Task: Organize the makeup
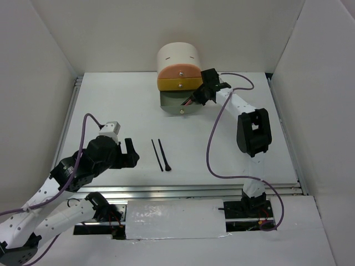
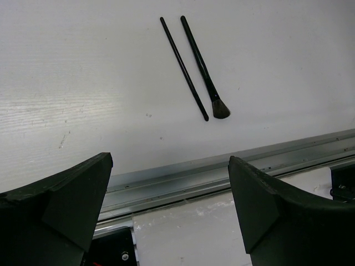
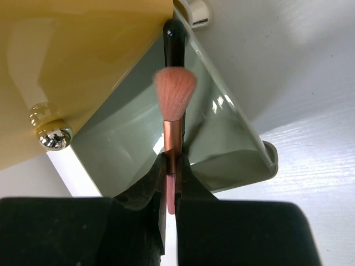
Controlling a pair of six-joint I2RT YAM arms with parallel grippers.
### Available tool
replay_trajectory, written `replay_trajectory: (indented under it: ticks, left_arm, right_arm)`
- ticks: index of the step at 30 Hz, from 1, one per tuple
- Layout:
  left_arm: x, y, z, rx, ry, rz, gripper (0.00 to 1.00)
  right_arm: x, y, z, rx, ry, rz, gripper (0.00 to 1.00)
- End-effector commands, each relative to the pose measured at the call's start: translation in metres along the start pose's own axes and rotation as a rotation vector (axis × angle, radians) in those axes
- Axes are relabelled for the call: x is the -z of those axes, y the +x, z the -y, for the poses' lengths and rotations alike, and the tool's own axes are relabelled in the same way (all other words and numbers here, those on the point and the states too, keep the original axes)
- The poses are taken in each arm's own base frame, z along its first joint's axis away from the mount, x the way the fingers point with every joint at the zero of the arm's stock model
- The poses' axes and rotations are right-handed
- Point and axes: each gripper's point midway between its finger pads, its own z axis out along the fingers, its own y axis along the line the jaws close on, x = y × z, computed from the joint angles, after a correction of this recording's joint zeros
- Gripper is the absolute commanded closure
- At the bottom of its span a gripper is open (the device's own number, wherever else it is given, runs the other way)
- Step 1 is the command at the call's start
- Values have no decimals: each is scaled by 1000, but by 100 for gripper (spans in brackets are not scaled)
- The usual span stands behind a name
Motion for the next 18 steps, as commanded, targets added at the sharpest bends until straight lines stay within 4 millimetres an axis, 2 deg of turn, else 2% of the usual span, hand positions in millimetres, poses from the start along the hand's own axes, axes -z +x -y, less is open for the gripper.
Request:
replay_trajectory:
  ticks: [1,8,11,15,18]
  left_arm:
    - [1,-6,5,-3,26,24,1]
    - [1,-6,5,-6,30,22,1]
    - [0,-5,5,-9,27,18,0]
    - [-1,-5,5,-9,24,14,1]
    - [-2,-5,5,-11,21,13,1]
  right_arm:
    - [3,-9,-7,0,-5,45,100]
    - [-13,-7,-3,-21,26,25,100]
    - [-16,-10,-2,-41,39,29,100]
    - [-20,-13,9,-76,83,35,100]
    - [-21,-13,6,-92,60,31,100]
